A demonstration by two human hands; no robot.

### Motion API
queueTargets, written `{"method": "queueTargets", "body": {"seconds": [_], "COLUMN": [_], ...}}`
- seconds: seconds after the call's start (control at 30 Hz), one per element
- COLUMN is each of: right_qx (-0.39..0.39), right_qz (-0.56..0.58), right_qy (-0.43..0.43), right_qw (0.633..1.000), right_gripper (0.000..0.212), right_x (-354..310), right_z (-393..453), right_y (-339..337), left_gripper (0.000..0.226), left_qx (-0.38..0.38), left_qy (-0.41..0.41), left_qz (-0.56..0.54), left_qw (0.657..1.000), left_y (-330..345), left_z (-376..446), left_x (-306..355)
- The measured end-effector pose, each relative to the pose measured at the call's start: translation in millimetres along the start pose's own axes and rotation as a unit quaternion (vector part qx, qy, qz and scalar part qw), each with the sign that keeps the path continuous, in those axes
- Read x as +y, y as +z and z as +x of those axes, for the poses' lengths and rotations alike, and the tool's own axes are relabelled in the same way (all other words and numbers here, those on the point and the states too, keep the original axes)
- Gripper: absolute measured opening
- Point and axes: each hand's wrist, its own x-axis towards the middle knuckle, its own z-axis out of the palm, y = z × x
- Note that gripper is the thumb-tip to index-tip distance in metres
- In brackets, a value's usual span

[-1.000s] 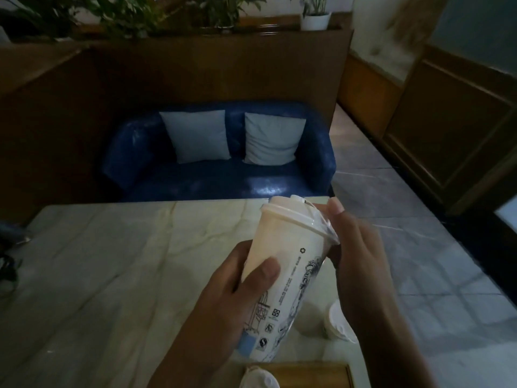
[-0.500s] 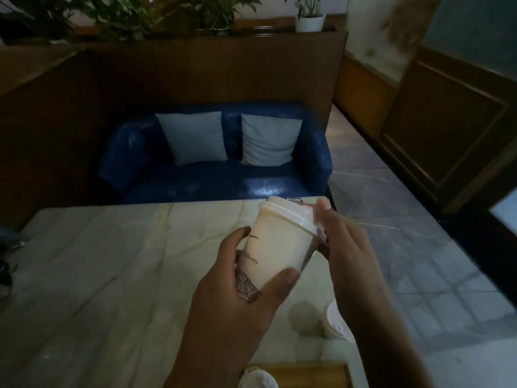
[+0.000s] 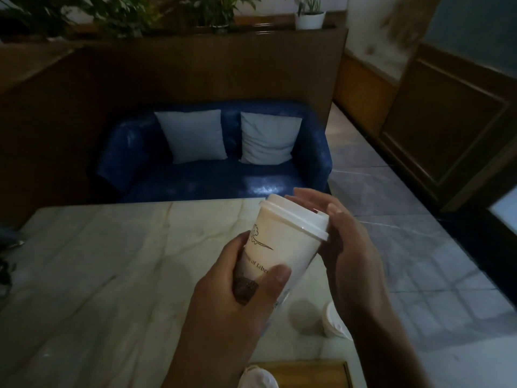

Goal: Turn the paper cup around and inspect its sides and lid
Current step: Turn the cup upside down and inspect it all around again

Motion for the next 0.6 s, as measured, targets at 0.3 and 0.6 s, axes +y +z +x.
{"method": "queueTargets", "body": {"seconds": [0.3, 0.6], "right_qx": [0.021, -0.007], "right_qz": [-0.022, 0.004], "right_qy": [0.044, 0.027], "right_qw": [0.999, 1.0], "right_gripper": [0.031, 0.04], "right_x": [0.6, -6.1], "right_z": [-0.1, -4.3], "right_y": [8.4, 7.9], "left_gripper": [0.092, 0.1], "left_qx": [0.139, 0.18], "left_qy": [0.143, 0.229], "left_qz": [0.171, 0.312], "left_qw": [0.965, 0.904], "left_y": [-5.6, -12.7], "left_z": [3.5, 6.0], "left_x": [5.9, 5.3]}}
